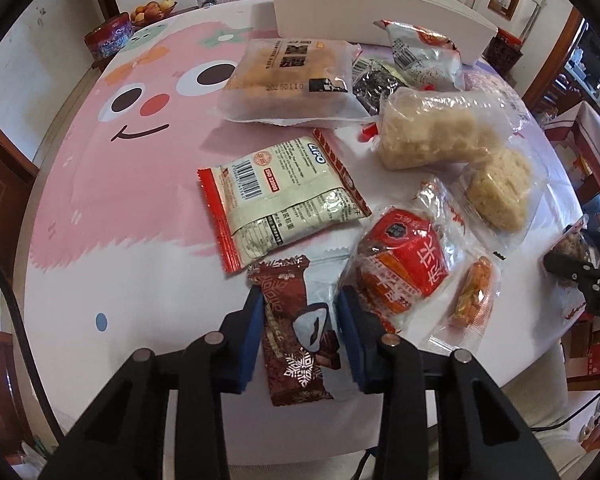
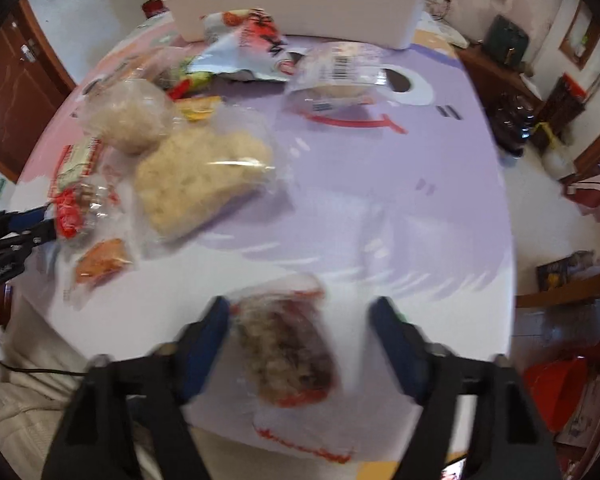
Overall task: Organize snacks
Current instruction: 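Grasp the brown chocolate pack with the left tool while the right tool grasps a clear nut bag, then carry both packs over the white box and open both tools to release them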
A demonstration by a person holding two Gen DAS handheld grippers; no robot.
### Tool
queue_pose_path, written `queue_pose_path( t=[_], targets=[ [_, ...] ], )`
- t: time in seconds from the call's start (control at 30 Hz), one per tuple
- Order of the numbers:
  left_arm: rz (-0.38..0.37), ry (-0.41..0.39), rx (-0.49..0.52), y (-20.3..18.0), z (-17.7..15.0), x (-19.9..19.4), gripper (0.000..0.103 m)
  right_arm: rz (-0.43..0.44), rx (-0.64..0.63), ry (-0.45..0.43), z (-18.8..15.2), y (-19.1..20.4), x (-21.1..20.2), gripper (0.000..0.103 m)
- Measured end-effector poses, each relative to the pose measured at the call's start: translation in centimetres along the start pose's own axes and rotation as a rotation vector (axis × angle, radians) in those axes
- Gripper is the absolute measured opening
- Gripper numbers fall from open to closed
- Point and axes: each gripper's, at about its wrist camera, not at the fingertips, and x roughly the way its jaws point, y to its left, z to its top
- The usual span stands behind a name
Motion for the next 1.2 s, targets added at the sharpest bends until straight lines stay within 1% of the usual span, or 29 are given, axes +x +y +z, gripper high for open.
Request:
queue_pose_path(
  t=[0.03,0.13,0.3,0.47,0.63,0.8,0.87,0.93,1.1,1.2],
  targets=[
    [0.002,-0.008,-0.005,0.1,0.0,-0.2,0.034,0.025,0.009,-0.003,0.1,0.1,-0.2,0.042],
    [0.006,-0.039,-0.011,0.4,-0.1,-1.0,0.033,0.064,0.049,0.0,0.5,0.0,-0.4,0.038],
    [0.025,-0.114,-0.003,0.4,0.8,-3.5,0.032,0.095,0.078,-0.03,1.2,0.2,-1.6,0.037],
    [0.027,-0.19,0.001,0.2,2.5,-6.4,0.032,0.092,0.089,-0.108,2.8,0.4,-4.4,0.037],
    [0.004,-0.249,0.004,0.1,4.7,-9.1,0.032,0.101,0.115,-0.189,5.2,0.1,-7.5,0.037],
    [-0.042,-0.3,0.005,0.0,6.9,-11.7,0.031,0.105,0.127,-0.265,7.1,0.3,-10.1,0.037],
    [-0.041,-0.326,0.008,0.0,7.7,-12.6,0.031,0.106,0.127,-0.29,8.0,0.3,-10.9,0.037],
    [-0.046,-0.345,0.006,0.1,8.8,-13.4,0.031,0.11,0.127,-0.306,8.7,0.4,-11.5,0.037],
    [-0.092,-0.383,-0.008,0.7,11.5,-14.7,0.031,0.12,0.14,-0.34,10.7,0.2,-12.4,0.037],
    [-0.079,-0.398,0.01,0.5,13.1,-15.2,0.031,0.113,0.141,-0.357,11.9,0.0,-12.8,0.037]
  ],
)
